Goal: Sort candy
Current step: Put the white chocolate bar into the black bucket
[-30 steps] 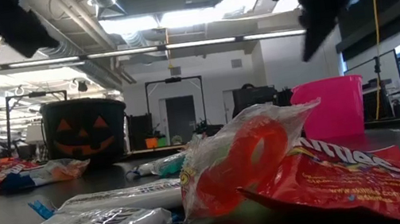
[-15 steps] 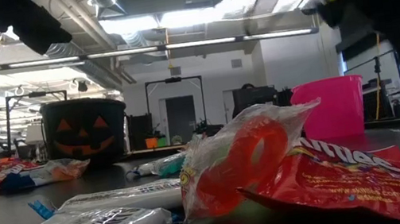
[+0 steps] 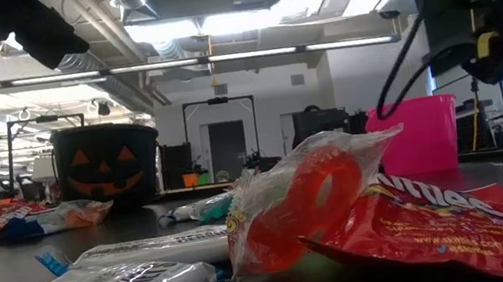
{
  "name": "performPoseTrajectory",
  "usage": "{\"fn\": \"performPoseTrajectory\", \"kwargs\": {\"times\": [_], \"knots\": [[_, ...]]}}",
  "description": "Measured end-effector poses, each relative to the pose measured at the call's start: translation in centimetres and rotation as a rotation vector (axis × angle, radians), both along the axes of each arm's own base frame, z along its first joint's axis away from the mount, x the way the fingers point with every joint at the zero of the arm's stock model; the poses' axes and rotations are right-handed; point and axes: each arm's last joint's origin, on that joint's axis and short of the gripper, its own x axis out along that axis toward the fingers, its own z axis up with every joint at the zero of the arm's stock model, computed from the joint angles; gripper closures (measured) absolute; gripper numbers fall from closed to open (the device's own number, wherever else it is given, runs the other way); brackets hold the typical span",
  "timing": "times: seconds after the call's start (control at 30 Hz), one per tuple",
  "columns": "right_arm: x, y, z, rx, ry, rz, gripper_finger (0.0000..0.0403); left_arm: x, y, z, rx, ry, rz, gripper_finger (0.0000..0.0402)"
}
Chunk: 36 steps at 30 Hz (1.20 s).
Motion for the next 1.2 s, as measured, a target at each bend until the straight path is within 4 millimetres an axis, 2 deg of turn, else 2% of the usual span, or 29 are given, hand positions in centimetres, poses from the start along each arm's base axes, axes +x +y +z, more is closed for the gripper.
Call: {"fn": "performPoseTrajectory", "kwargs": {"times": [0.27,0.47,0.7,0.93,1.07,1.2], "knots": [[-0.2,1.8,-0.6,0.012,-0.024,-0.021,0.0210,0.0,0.0,0.0,-0.001,0.001,0.001,0.0268],[-0.6,3.0,-2.1,0.020,-0.059,-0.054,0.0210,0.0,0.0,0.0,-0.001,0.001,0.001,0.0268],[-1.8,3.0,-3.6,-0.009,-0.016,-0.094,0.0210,0.0,0.0,0.0,-0.009,0.003,-0.013,0.0268],[-2.1,2.7,-4.0,-0.042,-0.017,-0.088,0.0210,0.0,0.0,0.0,-0.008,0.002,-0.012,0.0268],[-2.2,2.7,-4.0,-0.051,-0.022,-0.075,0.0234,0.0,0.0,0.0,-0.008,0.002,-0.011,0.0268],[-2.2,2.6,-4.1,-0.064,-0.024,-0.068,0.0286,0.0,0.0,0.0,-0.001,0.000,0.001,0.0268]]}}
